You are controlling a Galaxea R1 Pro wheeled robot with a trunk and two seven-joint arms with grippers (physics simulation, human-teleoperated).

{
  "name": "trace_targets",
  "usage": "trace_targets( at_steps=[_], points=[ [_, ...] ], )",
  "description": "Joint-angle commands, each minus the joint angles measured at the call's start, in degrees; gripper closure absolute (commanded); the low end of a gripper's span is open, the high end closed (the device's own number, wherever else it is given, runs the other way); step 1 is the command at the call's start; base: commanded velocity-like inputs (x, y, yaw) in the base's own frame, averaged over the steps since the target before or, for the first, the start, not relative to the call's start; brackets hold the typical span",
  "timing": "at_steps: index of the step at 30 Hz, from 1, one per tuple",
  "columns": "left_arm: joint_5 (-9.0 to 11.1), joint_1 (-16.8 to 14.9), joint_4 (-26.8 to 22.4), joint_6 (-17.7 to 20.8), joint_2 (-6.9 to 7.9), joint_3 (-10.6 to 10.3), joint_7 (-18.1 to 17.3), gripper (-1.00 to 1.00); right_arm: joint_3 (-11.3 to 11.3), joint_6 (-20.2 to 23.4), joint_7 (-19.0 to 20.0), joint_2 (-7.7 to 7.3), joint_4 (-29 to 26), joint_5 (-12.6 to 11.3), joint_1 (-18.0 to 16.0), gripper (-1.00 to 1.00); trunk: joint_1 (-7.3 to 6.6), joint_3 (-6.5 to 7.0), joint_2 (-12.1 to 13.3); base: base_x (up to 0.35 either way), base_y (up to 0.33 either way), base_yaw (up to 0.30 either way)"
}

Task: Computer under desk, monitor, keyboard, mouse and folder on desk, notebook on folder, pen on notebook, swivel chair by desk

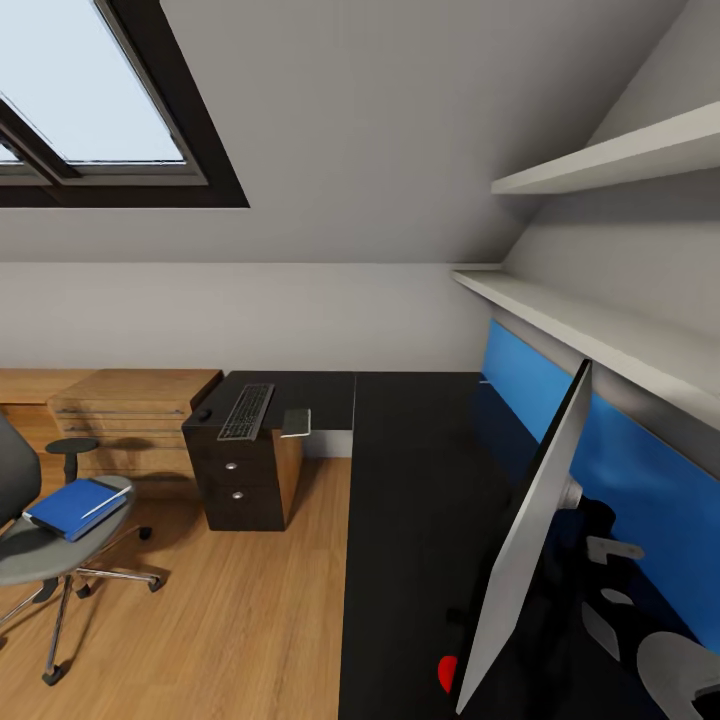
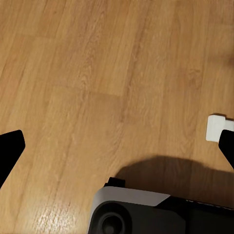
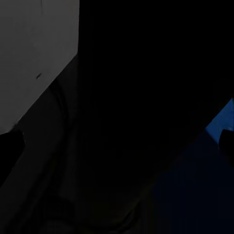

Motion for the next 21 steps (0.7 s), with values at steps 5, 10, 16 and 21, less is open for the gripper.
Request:
trace_targets(
  at_steps=[5,10,16,21],
  points=[
    [0.3,0.0,-0.1,-0.1,-0.01,-0.1,0.2,-1.0,0.5,0.9,-0.2,-0.02,-0.1,-0.4,0.0,-1.0,0.03,-0.11,-0.1,0.0,0.0,0.0],
    [0.3,0.0,-0.1,-0.1,0.01,-0.1,0.2,-1.0,0.5,1.2,-0.1,-0.02,-0.2,-0.4,0.0,-1.0,0.03,-0.11,-0.1,0.0,0.0,0.0],
    [0.3,0.0,-0.1,-0.1,0.01,-0.1,0.2,-1.0,0.5,1.3,-0.2,-0.02,-0.1,-0.4,0.0,-1.0,0.03,-0.11,-0.1,-0.121,0.0,0.0],
    [0.3,0.0,-0.1,-0.1,0.01,-0.1,0.2,-1.0,0.5,1.3,-0.2,-0.02,-0.1,-0.4,0.0,-1.0,0.03,-0.11,-0.1,-0.262,0.0,0.0]
  ],
)
